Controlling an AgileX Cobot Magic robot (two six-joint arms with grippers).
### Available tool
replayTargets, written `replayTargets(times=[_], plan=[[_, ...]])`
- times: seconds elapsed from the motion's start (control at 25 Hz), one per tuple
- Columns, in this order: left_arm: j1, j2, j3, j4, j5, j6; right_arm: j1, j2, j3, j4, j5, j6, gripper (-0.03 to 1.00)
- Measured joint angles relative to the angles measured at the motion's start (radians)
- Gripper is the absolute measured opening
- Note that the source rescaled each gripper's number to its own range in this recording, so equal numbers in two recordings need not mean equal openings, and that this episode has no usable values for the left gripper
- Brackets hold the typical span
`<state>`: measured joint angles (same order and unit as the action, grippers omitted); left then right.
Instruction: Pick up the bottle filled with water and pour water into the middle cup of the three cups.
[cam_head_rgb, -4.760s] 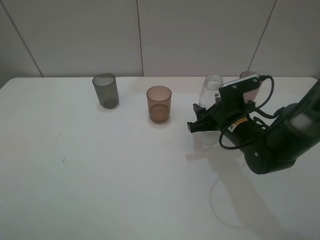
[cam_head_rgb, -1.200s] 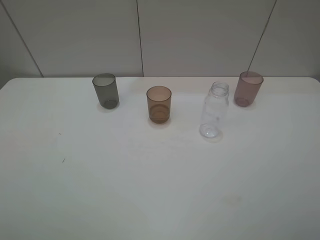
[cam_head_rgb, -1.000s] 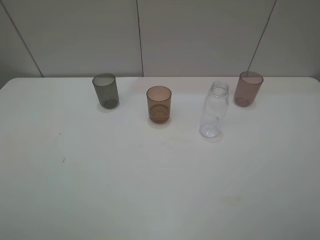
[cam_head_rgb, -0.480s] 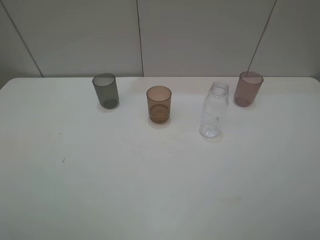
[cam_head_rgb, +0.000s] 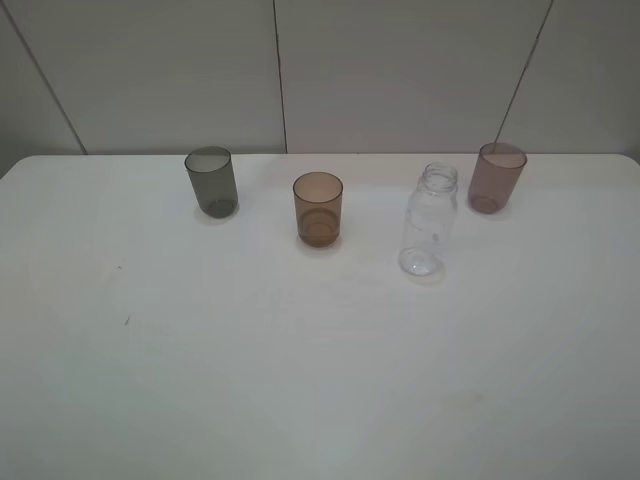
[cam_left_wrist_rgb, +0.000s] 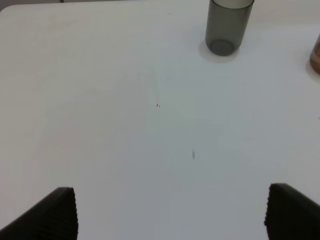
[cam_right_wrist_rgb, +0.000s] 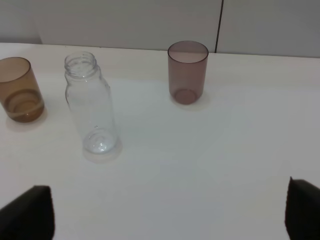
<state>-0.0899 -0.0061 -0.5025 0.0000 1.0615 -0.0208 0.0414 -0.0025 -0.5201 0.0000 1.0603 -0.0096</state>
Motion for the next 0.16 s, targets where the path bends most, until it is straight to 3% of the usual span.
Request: replayTargets(times=[0.16], plan=[[0.0, 0.0, 0.0, 0.0, 0.0, 0.0, 0.0, 0.0, 0.0, 0.0, 0.0, 0.0, 1.0]])
